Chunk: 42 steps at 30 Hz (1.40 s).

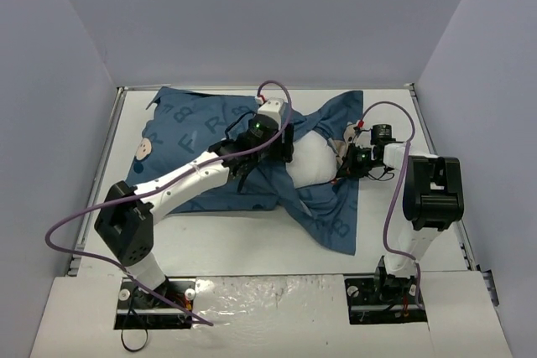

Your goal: Remove the pillowcase from the pillow

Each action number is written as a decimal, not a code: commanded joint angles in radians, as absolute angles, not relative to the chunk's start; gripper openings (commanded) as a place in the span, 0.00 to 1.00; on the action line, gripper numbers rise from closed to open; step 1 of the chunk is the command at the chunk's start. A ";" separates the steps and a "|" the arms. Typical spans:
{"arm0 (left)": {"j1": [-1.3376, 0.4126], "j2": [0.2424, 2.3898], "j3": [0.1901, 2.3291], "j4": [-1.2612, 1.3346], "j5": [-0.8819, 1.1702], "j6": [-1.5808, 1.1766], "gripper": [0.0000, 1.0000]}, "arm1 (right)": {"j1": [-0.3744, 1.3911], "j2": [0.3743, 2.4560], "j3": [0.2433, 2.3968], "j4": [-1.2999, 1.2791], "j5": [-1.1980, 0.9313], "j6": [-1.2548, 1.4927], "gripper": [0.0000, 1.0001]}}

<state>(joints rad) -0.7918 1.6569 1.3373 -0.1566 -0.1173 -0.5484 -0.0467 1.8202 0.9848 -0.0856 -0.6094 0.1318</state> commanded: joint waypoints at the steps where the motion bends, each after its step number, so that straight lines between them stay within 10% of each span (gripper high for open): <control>1: -0.794 1.612 1.477 -0.279 -0.075 -0.419 0.68 | -0.066 1.875 0.977 -0.115 -0.397 0.035 0.00; 15: -1.081 1.899 1.805 -0.511 -0.216 -0.463 0.86 | -0.071 1.824 0.974 -0.115 -0.551 -0.023 0.00; 32: -1.069 2.250 2.097 -0.595 -0.640 -0.574 0.84 | -0.081 1.806 0.962 -0.114 -0.646 -0.020 0.00; 41: -1.006 2.290 2.039 -0.600 -0.575 -0.704 0.40 | -0.083 1.799 0.960 -0.112 -0.676 -0.017 0.00; 42: -0.991 2.277 2.017 -0.569 -0.562 -0.710 0.19 | -0.083 1.799 0.959 -0.113 -0.681 -0.015 0.00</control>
